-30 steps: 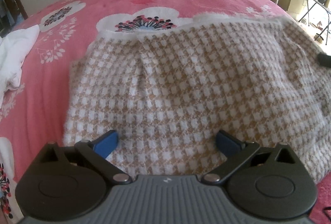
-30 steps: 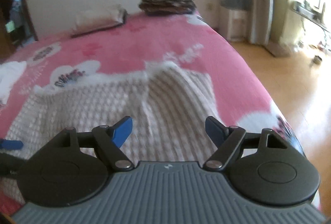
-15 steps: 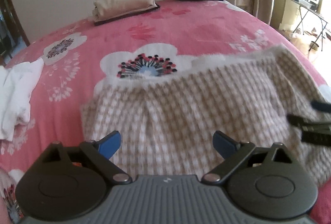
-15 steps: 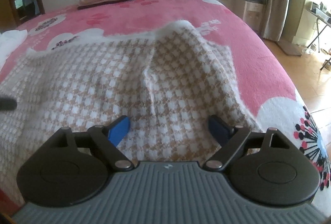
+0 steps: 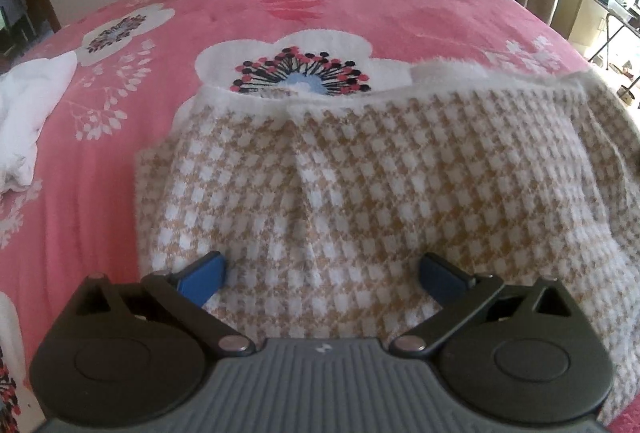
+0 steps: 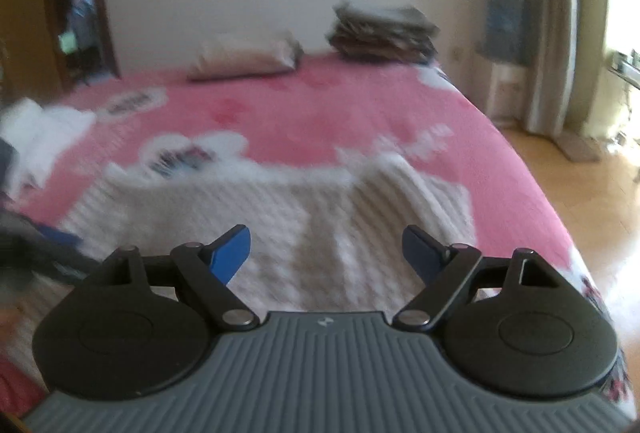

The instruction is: Fold clothes

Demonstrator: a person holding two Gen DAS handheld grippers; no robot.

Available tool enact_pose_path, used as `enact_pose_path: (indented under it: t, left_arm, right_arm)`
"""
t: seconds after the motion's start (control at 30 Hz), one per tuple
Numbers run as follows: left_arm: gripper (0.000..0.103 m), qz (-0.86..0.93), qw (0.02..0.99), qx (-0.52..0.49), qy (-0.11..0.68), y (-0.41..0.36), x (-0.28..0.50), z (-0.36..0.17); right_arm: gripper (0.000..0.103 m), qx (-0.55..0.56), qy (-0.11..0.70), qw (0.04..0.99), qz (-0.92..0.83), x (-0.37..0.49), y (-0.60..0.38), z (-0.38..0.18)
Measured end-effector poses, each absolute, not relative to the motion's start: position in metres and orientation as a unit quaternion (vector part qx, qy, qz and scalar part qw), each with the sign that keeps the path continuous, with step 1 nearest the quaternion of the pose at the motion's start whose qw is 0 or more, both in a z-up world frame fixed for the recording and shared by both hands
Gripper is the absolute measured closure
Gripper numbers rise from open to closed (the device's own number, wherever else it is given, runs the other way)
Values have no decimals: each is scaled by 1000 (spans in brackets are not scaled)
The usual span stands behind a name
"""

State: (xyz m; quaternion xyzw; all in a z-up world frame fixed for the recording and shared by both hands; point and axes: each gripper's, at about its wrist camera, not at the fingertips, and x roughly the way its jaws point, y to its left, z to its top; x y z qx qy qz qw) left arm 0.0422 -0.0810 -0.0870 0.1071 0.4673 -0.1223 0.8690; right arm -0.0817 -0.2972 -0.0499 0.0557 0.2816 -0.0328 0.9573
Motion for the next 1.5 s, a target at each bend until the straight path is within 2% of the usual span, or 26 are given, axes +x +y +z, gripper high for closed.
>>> enact_pose_path:
  t: [0.07, 0.13, 0.17, 0.23, 0.33, 0.43, 0.53, 0.63, 0.73, 0.83, 0.97, 1.03, 1.1, 1.13, 1.17, 1.23, 1.33, 1.43, 1.5]
  left_arm:
    - [0, -123, 871, 110, 462, -82, 41, -88]
    - [0, -127, 869, 118, 463, -82, 40, -87]
    - [0, -130, 869, 122, 462, -82, 39, -87]
    - [0, -134, 868, 120, 463, -80, 40, -86]
    - [0, -132, 869, 120, 461, -80, 39, -86]
    - [0, -127, 873, 127, 454, -81, 36, -83]
    - [3, -121, 876, 135, 447, -82, 33, -80]
    - [5, -118, 888, 145, 420, -83, 24, -64]
    - [5, -144, 884, 138, 424, -88, 14, -57]
    - [5, -158, 872, 146, 439, -97, 2, -64]
    - [5, -151, 865, 170, 448, -105, -6, -77]
    - [5, -146, 864, 170, 452, -106, -5, -77]
    - [4, -144, 861, 164, 459, -105, -3, -76]
    - [4, -144, 861, 162, 461, -104, -2, -76]
    - [4, -143, 861, 162, 461, -104, -2, -76]
    - [4, -142, 861, 162, 461, -104, -2, -77]
    - [3, -141, 861, 165, 459, -104, -3, -77]
    - [3, -141, 860, 170, 460, -105, -4, -77]
    - [3, -140, 860, 175, 458, -105, -6, -77]
  right_arm:
    - [20, 59, 301, 951, -26, -66, -292, -61]
    - [18, 59, 360, 930, -34, -47, -292, -95]
    - [12, 52, 371, 927, -36, -43, -291, -109]
    - [12, 37, 364, 930, -40, -42, -287, -107]
    - [23, 48, 364, 928, -56, -35, -284, -80]
    - [23, 39, 323, 944, -52, -25, -276, -56]
    - [23, 52, 353, 933, -45, 9, -274, -75]
    - [7, 98, 373, 921, -48, 27, -288, -98]
    - [9, 110, 390, 913, -46, 33, -293, -95]
    - [27, 117, 376, 917, -63, 21, -295, -74]
    - [27, 110, 347, 929, -74, 4, -296, -54]
    - [27, 82, 377, 919, -82, 8, -297, -70]
    - [20, 77, 389, 914, -79, 14, -303, -93]
    - [20, 82, 389, 914, -76, 15, -306, -97]
    - [20, 90, 398, 910, -78, 16, -309, -92]
    - [28, 95, 402, 907, -80, 12, -306, -74]
    - [29, 84, 380, 919, -60, -19, -297, -55]
    - [28, 52, 409, 909, -63, -41, -289, -75]
    - [23, 38, 419, 905, -65, -46, -288, -94]
